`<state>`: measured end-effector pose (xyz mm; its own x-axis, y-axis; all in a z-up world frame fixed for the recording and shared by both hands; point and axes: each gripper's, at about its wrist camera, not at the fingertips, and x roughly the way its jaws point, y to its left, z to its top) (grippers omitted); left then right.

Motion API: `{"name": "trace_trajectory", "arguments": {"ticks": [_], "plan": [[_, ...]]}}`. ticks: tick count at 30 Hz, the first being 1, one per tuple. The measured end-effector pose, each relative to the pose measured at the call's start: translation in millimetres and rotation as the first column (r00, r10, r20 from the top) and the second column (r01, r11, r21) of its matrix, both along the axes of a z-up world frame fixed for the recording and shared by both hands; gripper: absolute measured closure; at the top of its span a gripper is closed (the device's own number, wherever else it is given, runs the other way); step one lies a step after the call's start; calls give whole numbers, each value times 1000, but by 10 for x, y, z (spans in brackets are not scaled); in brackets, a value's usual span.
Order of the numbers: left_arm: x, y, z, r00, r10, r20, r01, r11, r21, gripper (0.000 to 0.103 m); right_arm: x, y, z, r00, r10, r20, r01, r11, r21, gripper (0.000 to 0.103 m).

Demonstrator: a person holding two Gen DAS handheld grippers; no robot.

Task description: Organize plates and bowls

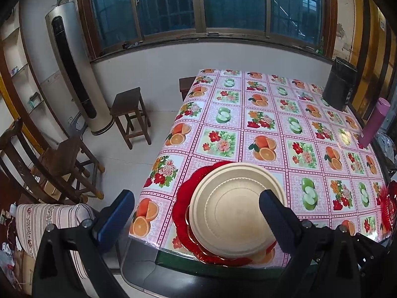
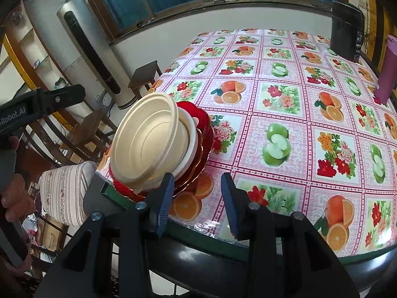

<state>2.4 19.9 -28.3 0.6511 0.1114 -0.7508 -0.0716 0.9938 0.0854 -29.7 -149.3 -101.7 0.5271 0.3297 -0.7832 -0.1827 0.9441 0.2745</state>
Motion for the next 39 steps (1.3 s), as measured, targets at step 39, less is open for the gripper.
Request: {"name": "trace_trajectory", "arguments": {"ticks": [39], "plan": [[-90, -27, -123, 998, -13, -57, 14, 1000, 18, 1, -67, 147, 116, 998, 58, 32, -57, 998, -22, 62]]}}
